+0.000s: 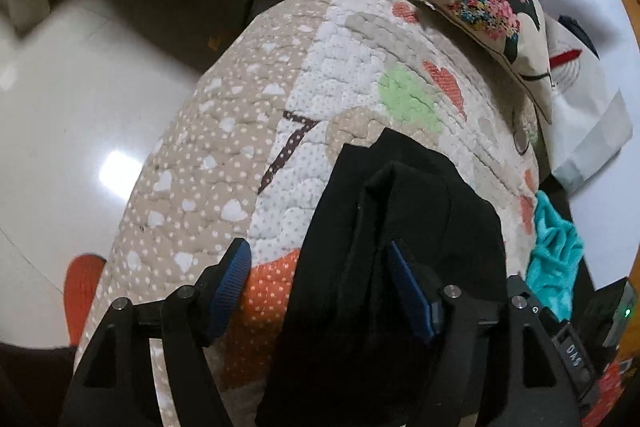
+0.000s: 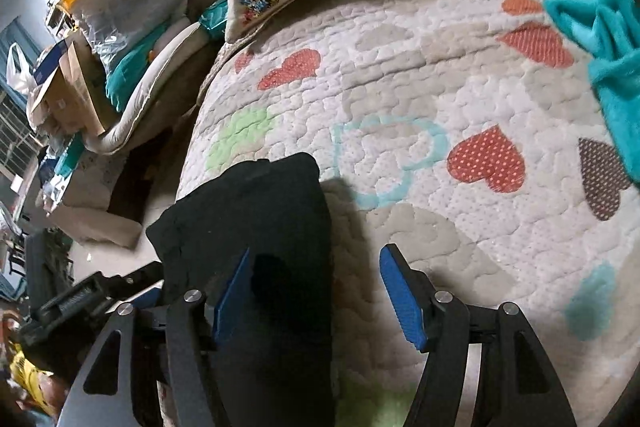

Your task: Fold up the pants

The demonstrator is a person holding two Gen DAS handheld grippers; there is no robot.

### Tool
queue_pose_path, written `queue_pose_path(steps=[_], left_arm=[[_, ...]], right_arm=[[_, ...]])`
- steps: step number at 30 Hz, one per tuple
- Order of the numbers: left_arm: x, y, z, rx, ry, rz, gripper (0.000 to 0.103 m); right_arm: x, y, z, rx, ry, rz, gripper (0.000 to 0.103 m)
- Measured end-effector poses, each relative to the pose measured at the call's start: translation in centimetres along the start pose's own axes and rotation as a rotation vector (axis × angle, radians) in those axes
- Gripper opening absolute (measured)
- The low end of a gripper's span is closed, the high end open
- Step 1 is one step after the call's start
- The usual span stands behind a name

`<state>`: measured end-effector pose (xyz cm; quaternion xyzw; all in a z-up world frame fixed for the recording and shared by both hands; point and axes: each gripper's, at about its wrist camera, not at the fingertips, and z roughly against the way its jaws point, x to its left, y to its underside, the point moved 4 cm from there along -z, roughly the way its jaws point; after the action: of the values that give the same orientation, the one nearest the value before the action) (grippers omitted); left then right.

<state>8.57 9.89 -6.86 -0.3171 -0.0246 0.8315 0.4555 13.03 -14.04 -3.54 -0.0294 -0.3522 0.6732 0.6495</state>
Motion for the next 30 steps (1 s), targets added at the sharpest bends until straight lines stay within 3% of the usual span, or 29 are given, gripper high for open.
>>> queue_pose_path(steps=[14, 17, 23, 30], left_arm=[[-4.9, 0.4, 2.7, -0.126, -0.167, -0.331, 0.072], [-5.0, 0.8, 2.5, -0.099, -0.134, -0.335, 0.072], [-2.9, 0.3, 1.5, -0.012, 0.032, -0.164, 0.072], [-3.0, 1.0, -0.9, 0.067, 0.072, -0.155, 0.08]], right_arm=[[-1.1, 0.4, 1.4, -0.071, -0.002, -0.068, 0.072], [-1.0, 0.8, 1.1, -0.059, -0.008, -0.068, 0.072], [-1.0, 1.1, 0.7, -0.054, -0.02, -0.068, 0.074], [-1.2, 1.2, -0.5, -0.024, -0.109, -0.119, 0.078]])
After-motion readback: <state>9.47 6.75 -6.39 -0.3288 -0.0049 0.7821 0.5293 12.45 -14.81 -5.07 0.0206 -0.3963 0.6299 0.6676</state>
